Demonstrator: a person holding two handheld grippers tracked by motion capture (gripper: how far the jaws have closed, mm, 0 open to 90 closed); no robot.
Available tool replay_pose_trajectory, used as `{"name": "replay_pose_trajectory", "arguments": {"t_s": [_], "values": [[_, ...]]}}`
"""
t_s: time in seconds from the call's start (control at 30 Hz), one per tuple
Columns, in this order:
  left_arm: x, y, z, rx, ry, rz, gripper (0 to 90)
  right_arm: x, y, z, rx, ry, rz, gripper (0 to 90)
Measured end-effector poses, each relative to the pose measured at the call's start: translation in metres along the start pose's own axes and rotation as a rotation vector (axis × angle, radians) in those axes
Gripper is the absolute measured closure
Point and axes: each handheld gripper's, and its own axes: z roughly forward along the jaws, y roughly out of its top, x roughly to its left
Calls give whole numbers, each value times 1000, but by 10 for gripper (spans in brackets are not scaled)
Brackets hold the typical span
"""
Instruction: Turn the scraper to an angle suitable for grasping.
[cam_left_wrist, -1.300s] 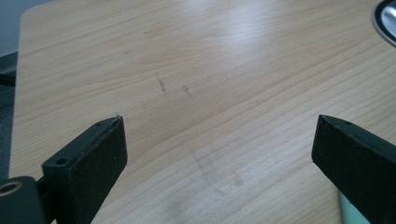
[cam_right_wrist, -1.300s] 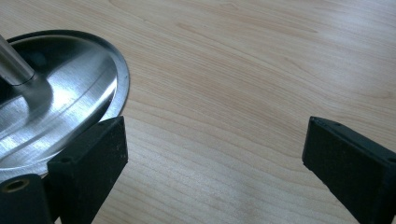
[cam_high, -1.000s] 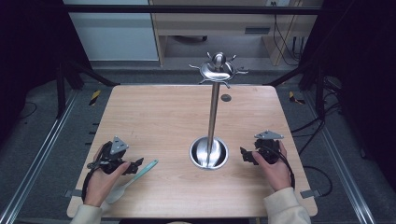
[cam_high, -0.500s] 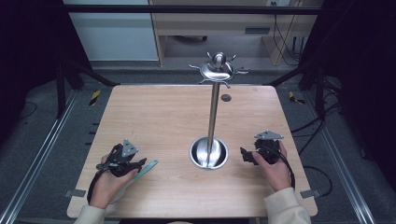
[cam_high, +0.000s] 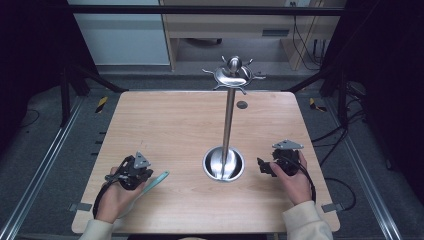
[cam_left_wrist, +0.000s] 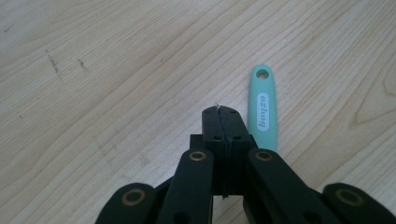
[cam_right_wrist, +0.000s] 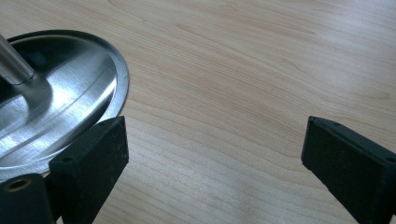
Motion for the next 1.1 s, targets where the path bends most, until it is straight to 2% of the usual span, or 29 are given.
{"name": "replay_pose_trajectory", "arguments": {"t_s": [0.07, 0.13, 0.4, 0.53, 0.57, 0.6, 0.63, 0.7, 0.8, 1.03, 1.1], "values": [[0, 0, 1, 1, -3, 4, 900, 0, 0, 0, 0, -1, -2, 77], [-1, -1, 6, 7, -29, 13, 900, 0, 0, 0, 1, 0, 1, 77], [-10, 2, 14, 27, -44, 52, 900, 1, 0, 1, 4, 2, 3, 77], [-11, 3, 14, 26, -55, 55, 900, 0, 0, 1, 1, 1, 1, 77], [-12, 3, 14, 27, -62, 56, 900, 0, 0, 1, 1, 1, 1, 77], [-16, 3, 14, 24, -88, 65, 900, 0, 0, 1, 4, 3, 1, 77], [-16, 3, 14, 24, -88, 65, 900, 0, 0, 1, 4, 3, 1, 77], [-24, 4, 12, 35, -115, 100, 900, 0, 0, 1, 2, 0, 6, 77], [-30, 5, 10, 41, -137, 122, 900, 0, 0, 1, 1, 1, 6, 77], [-31, 15, 0, 29, -160, 143, 886, -1, 0, 2, 2, 2, 11, 77], [-33, 21, -4, 42, -168, 162, 860, -2, -1, 2, 3, 3, 14, 77]]}}
